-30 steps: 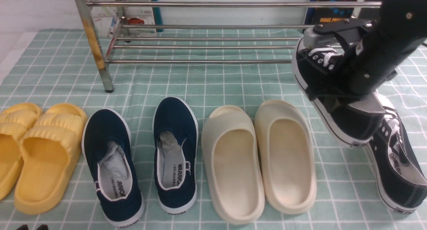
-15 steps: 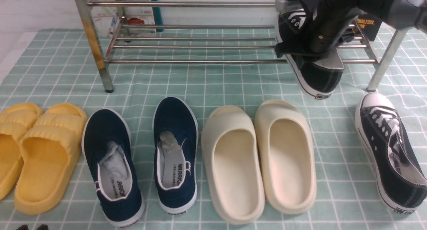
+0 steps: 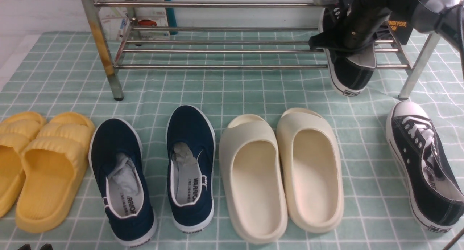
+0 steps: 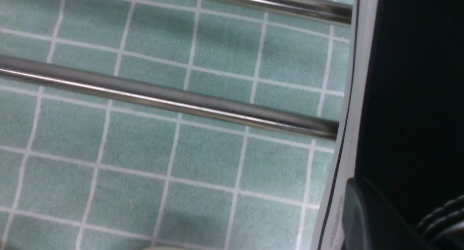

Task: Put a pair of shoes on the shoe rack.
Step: Use the right arm to put a shoe into the shoe rack

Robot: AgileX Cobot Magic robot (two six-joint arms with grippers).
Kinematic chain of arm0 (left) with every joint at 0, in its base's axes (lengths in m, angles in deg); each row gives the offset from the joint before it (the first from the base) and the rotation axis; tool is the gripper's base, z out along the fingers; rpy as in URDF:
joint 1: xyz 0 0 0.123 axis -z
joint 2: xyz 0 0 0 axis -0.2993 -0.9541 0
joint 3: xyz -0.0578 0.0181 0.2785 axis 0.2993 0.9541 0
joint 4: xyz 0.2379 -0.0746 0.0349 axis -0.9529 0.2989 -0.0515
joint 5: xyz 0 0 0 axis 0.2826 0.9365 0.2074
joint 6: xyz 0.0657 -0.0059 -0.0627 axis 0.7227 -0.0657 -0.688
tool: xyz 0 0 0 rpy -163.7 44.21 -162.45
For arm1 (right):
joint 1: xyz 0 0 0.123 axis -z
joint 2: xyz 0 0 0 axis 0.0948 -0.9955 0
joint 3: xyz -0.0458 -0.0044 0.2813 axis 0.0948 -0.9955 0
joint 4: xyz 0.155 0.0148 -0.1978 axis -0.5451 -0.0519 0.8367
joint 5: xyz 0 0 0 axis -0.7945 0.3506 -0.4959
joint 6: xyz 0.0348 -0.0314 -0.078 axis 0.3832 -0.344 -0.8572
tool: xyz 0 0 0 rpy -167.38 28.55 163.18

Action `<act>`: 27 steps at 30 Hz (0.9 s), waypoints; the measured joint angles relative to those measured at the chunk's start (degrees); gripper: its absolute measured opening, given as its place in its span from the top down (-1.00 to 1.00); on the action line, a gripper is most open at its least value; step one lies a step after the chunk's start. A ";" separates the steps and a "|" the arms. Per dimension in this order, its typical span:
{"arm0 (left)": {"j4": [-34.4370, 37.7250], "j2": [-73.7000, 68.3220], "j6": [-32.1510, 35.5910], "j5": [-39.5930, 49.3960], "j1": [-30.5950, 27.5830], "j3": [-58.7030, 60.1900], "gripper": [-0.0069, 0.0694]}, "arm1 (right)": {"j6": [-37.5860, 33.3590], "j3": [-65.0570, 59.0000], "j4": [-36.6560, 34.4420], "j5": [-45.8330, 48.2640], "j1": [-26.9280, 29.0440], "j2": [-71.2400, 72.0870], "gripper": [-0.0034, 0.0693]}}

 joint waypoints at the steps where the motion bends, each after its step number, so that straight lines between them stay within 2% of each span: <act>1: 0.00 0.00 0.00 0.00 0.00 0.00 0.19 | -0.29 0.00 -0.23 -0.55 0.00 -0.07 0.85; 10: 0.00 0.00 0.00 0.00 0.00 0.00 0.19 | -2.77 0.19 0.02 -4.58 -0.05 -0.38 0.80; 14: 0.00 0.00 0.00 0.00 0.00 0.00 0.19 | -3.49 0.35 0.32 -6.12 -0.05 -1.16 0.64; 20: 0.00 0.00 0.00 0.00 0.00 0.00 0.19 | -3.74 0.93 0.65 -7.50 -0.11 -1.01 -0.15; 21: 0.00 0.00 0.00 0.00 0.00 0.00 0.19 | -3.74 0.93 0.57 -7.44 -0.11 -0.93 -0.18; 22: 0.00 0.00 0.00 0.00 0.00 0.00 0.19 | -3.74 1.07 -0.76 -6.59 -0.15 -0.39 -0.42; 24: 0.00 0.00 0.00 0.00 0.00 0.00 0.19 | -3.74 1.77 -2.26 -4.42 -0.15 0.52 -0.63; 27: 0.00 0.00 0.00 0.00 0.00 0.00 0.19 | -3.74 2.80 -4.34 -0.68 -0.15 2.80 -0.80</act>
